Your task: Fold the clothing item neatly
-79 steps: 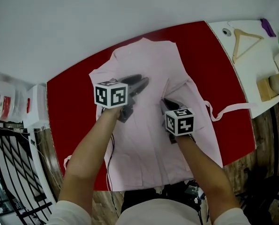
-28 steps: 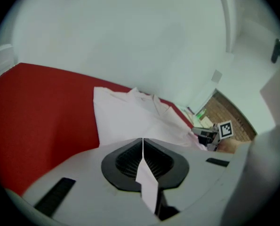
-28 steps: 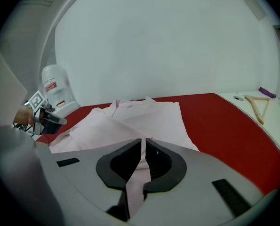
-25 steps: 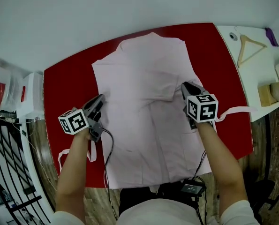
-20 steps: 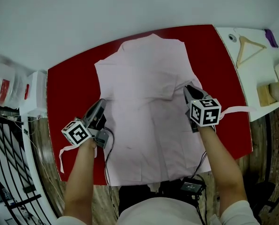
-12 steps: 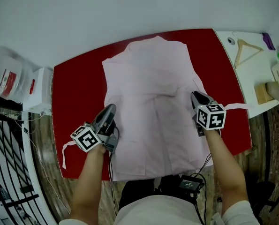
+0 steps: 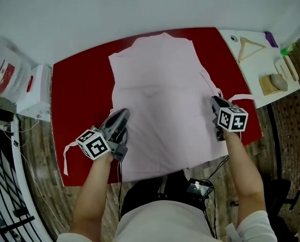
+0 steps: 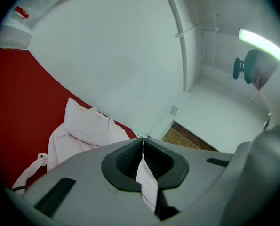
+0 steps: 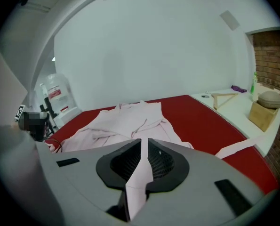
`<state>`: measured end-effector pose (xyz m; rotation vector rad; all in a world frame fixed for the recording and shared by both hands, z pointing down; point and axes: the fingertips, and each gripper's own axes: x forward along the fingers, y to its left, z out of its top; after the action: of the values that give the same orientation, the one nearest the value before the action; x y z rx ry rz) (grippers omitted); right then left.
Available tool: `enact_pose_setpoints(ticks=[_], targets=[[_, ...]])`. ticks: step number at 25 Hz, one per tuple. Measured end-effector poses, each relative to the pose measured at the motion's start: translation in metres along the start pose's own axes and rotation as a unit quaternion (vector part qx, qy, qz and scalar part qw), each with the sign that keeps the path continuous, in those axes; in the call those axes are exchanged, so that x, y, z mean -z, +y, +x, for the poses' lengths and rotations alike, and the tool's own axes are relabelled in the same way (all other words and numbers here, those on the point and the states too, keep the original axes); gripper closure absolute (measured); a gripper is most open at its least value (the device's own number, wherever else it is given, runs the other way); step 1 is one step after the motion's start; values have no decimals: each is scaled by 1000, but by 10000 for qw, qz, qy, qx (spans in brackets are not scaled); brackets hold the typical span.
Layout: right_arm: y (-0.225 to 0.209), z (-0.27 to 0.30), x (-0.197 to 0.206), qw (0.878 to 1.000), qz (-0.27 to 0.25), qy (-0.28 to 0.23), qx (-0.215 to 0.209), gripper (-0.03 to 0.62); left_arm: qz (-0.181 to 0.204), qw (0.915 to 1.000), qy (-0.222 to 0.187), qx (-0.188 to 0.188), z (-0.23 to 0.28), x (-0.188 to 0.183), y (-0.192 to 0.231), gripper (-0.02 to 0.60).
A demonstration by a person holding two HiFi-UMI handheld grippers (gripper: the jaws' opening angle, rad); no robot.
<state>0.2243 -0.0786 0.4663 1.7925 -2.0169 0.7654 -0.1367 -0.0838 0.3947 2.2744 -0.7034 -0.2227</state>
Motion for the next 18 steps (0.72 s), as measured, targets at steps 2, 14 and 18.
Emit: enact_pose_setpoints(ticks=[2,14,18], targets=[[-5,-11,3,9999,-26,25,125,562,2,10000,7,63,-4,0,-7,571],[-91,-37,27,9953,263,330,877,562,19,9999,124,52,16,23,-35,571],[-127,-43,36,9924,381,471,1071,560,3,9999,160,30,38,34,-50,571]])
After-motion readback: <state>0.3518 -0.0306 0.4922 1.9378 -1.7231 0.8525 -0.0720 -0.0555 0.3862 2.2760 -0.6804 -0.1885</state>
